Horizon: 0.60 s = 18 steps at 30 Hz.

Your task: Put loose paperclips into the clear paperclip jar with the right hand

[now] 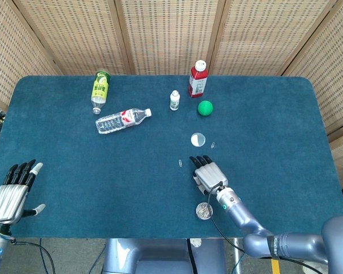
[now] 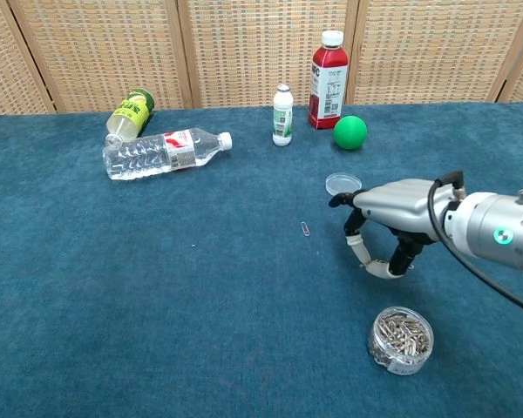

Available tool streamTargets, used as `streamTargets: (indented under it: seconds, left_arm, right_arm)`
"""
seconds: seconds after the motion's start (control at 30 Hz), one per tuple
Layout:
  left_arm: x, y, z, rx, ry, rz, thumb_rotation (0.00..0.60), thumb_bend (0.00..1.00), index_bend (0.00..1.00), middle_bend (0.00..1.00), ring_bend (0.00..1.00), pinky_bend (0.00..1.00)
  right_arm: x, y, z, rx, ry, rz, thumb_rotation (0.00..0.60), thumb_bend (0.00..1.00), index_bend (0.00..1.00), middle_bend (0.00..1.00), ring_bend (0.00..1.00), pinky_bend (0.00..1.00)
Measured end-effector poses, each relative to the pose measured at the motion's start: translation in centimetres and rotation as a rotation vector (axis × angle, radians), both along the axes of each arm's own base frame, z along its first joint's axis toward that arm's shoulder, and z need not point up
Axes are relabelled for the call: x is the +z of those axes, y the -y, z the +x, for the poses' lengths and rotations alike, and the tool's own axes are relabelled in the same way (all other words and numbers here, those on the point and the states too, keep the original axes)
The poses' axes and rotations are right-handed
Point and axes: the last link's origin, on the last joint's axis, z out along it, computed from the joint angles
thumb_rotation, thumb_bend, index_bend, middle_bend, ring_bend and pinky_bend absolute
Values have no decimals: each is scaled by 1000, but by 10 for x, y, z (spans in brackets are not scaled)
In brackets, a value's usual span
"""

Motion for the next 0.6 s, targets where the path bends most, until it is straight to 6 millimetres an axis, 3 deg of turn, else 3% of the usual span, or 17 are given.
streamTargets:
  seconds: [0.3, 0.6]
  left_arm:
    - [1, 2, 2, -10, 2, 5, 600, 0, 0, 0, 0, 0]
    - [1, 4, 4, -18, -1, 5, 600, 0, 0, 0, 0, 0]
  right_arm:
    - [40, -30, 2, 93, 32, 11, 600, 566, 643, 0, 0, 62]
    - [50, -71, -10, 142, 44, 67, 600, 567, 643, 0, 0, 62]
